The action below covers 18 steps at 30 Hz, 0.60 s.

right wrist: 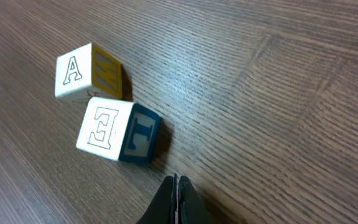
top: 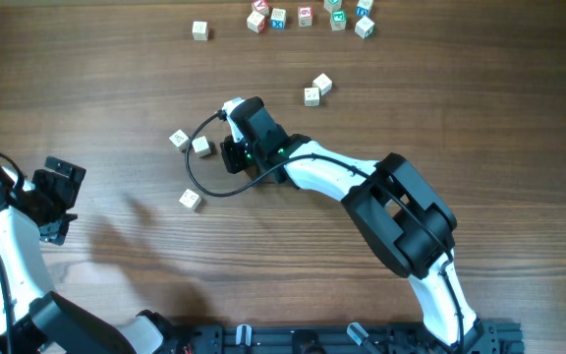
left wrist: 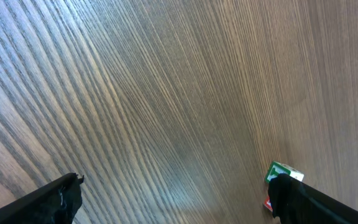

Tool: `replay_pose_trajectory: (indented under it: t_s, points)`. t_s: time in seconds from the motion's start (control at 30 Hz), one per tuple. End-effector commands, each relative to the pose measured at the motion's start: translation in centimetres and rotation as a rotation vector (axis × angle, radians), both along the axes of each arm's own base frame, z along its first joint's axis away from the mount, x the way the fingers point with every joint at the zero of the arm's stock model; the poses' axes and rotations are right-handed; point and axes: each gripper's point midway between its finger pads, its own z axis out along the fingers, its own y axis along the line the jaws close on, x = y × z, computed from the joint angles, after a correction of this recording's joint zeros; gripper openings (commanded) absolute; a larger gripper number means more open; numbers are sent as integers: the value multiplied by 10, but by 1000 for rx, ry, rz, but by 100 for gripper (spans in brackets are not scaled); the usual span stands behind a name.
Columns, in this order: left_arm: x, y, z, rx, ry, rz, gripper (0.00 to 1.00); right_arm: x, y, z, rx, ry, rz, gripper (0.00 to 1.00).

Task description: Form a circle

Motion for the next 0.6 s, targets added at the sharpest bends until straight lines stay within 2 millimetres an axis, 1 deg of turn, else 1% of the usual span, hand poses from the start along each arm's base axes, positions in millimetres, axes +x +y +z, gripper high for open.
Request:
replay_pose_trajectory:
  t_s: [0.0, 0.07, 0.43, 0.57]
  points:
    - [-3, 2, -4, 0, 16, 14, 100, -7, 5, -9, 15, 42, 21, 4]
    - [-3, 2, -4, 0, 16, 14, 100, -12, 10, -7, 38, 60, 50, 4]
    - [-3, 2, -4, -1, 16, 14, 100, -12, 12, -6, 51, 58, 55, 5]
    - [-3, 2, -4, 0, 16, 14, 100, -11, 13, -14, 66, 86, 25, 4]
